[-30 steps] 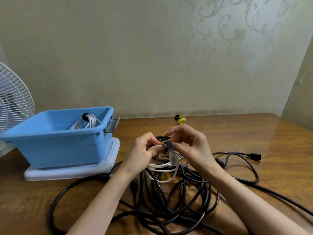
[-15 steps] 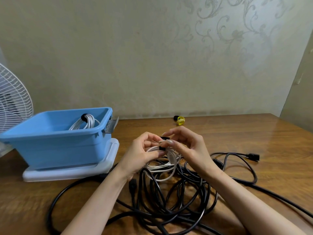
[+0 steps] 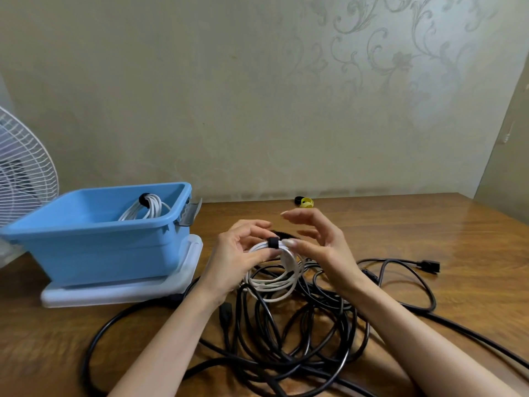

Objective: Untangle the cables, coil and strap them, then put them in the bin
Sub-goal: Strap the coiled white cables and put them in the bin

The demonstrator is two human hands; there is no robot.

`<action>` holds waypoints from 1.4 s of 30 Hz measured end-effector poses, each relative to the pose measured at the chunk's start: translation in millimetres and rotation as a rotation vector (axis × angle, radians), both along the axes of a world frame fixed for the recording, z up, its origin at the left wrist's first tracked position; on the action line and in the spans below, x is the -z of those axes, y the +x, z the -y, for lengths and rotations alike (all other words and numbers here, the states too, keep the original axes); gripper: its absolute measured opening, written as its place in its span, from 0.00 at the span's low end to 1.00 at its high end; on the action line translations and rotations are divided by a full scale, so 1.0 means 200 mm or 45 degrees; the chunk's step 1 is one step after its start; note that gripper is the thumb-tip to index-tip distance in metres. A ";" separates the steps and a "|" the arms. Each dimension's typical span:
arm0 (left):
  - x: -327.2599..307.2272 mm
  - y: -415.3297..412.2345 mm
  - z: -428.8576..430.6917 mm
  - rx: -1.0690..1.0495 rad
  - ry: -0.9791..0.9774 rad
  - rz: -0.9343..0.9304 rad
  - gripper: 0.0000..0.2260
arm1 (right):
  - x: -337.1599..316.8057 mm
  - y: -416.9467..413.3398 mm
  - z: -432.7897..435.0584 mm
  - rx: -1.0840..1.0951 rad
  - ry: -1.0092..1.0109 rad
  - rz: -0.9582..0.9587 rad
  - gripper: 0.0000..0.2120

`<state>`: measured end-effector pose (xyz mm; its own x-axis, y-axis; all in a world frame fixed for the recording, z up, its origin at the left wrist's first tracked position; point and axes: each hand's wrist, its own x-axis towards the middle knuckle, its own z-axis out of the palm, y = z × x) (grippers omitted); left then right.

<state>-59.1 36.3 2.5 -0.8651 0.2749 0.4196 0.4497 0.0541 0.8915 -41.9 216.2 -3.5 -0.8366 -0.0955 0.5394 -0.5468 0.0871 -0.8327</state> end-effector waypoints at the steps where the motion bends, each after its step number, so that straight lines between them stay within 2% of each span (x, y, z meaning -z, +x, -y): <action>1: 0.00 0.00 0.00 0.009 -0.007 0.003 0.11 | 0.01 -0.01 0.00 0.016 0.114 0.008 0.23; 4: 0.00 0.00 0.00 0.027 0.019 0.015 0.13 | 0.06 -0.02 0.01 -0.015 0.219 0.079 0.23; 8: -0.01 0.01 0.00 0.017 0.063 -0.039 0.12 | 0.07 -0.01 0.03 -0.056 0.059 0.108 0.13; 12: -0.01 0.01 0.00 -0.010 0.095 -0.097 0.12 | 0.04 0.00 0.04 -0.165 -0.113 0.196 0.13; 15: 0.00 0.00 0.00 -0.113 0.081 -0.161 0.09 | 0.04 0.00 0.03 -0.250 0.021 0.270 0.14; 17: 0.00 0.00 0.00 -0.141 0.147 -0.155 0.10 | 0.07 0.00 0.04 -0.248 0.195 0.215 0.15; 18: 0.00 0.01 -0.01 -0.103 0.196 -0.120 0.09 | 0.08 -0.01 0.05 -0.210 0.237 0.174 0.16; 20: -0.01 0.02 -0.02 -0.004 0.195 -0.019 0.12 | 0.08 -0.02 0.06 -0.086 0.166 0.117 0.16; 21: -0.01 0.03 -0.03 0.030 0.122 0.032 0.13 | 0.07 -0.03 0.06 -0.018 0.071 0.085 0.15; 23: 0.01 0.03 -0.06 0.047 -0.113 0.114 0.10 | 0.04 -0.03 0.03 0.058 -0.156 0.011 0.14; 24: 0.01 0.03 -0.08 0.014 -0.214 0.134 0.08 | 0.03 -0.04 0.04 0.034 -0.257 -0.004 0.15; 26: 0.04 0.02 -0.12 -0.044 -0.263 0.214 0.06 | 0.03 -0.02 0.05 -0.042 -0.389 0.048 0.19; 28: 0.03 0.01 -0.13 -0.036 -0.198 0.323 0.10 | 0.04 -0.02 0.08 -0.061 -0.399 0.082 0.23; 30: 0.00 0.00 -0.11 -0.062 -0.147 0.381 0.19 | 0.04 0.01 0.09 -0.084 -0.343 0.079 0.18; 31: -0.03 0.00 -0.09 -0.095 -0.132 0.369 0.20 | 0.03 0.02 0.10 -0.111 -0.279 0.085 0.15; 33: -0.11 -0.02 0.01 -0.191 -0.148 0.243 0.14 | 0.03 0.03 0.10 -0.173 -0.130 0.124 0.18; 36: -0.26 -0.06 0.21 -0.322 -0.110 0.139 0.09 | 0.04 0.04 0.11 -0.241 -0.014 0.199 0.31; 39: -0.40 -0.09 0.40 -0.431 -0.076 0.176 0.08 | 0.05 0.05 0.14 -0.270 0.005 0.256 0.36; 42: -0.46 -0.06 0.46 -0.420 -0.159 0.220 0.09 | 0.02 0.05 0.19 -0.257 -0.112 0.228 0.36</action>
